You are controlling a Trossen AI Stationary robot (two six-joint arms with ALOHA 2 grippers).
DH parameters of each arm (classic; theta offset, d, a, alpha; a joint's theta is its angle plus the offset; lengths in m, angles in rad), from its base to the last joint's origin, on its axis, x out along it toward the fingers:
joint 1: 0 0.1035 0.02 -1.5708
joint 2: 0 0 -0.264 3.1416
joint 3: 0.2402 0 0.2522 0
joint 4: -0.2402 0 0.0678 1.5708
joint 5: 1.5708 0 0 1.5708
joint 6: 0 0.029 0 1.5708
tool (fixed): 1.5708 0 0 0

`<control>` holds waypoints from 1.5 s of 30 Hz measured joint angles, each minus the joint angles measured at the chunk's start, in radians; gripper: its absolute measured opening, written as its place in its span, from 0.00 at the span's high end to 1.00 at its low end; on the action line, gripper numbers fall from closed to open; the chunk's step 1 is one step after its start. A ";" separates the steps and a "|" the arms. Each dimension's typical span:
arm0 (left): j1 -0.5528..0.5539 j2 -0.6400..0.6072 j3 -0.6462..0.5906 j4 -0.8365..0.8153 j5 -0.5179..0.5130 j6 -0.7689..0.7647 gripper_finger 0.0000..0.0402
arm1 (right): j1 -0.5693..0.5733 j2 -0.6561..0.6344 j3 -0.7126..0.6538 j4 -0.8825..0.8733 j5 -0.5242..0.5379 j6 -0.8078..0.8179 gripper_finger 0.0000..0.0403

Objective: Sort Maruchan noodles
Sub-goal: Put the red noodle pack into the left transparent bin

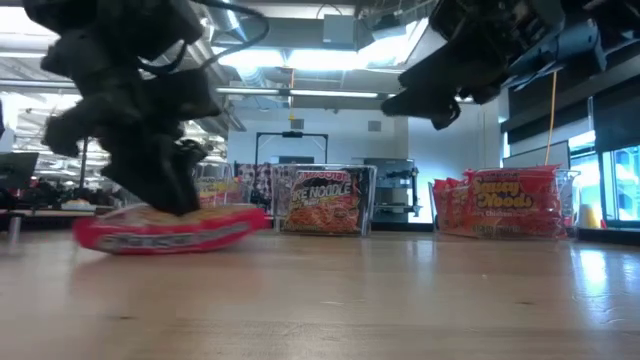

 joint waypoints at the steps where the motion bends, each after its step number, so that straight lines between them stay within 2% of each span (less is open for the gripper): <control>1: 0.000 0.021 -0.001 0.063 0.003 0.024 0.66 | 0.000 0.018 0.001 0.020 0.000 0.000 0.45; 7: 0.010 0.131 -0.002 0.423 0.015 0.179 0.66 | -0.002 0.102 0.037 0.044 0.000 0.041 0.45; 12: 0.034 0.236 0.075 0.477 0.010 0.226 0.66 | -0.002 0.135 0.065 0.043 0.031 0.152 0.44; 16: 0.035 0.259 0.174 0.342 -0.017 0.222 0.66 | -0.002 0.153 0.072 0.047 0.027 0.255 0.36; 21: -0.013 0.193 0.287 0.037 -0.143 0.172 0.66 | -0.011 0.185 0.071 0.038 0.050 0.491 0.22; 24: -0.050 0.158 0.309 -0.135 -0.208 0.111 0.66 | -0.011 0.218 0.071 0.038 0.053 0.586 0.17; 27: -0.081 0.140 0.302 -0.217 -0.221 0.041 0.66 | -0.025 0.255 0.071 0.038 0.037 0.667 0.15; 33: -0.112 0.148 0.225 -0.181 -0.223 -0.043 0.66 | -0.075 0.324 0.071 0.042 0.001 0.747 0.15; 39: -0.104 0.148 0.143 0.003 -0.213 -0.033 0.66 | -0.080 0.375 0.084 0.049 -0.004 0.784 0.15; 45: -0.096 0.148 0.131 0.065 -0.211 -0.010 0.66 | -0.081 0.456 0.174 0.048 -0.086 0.780 0.15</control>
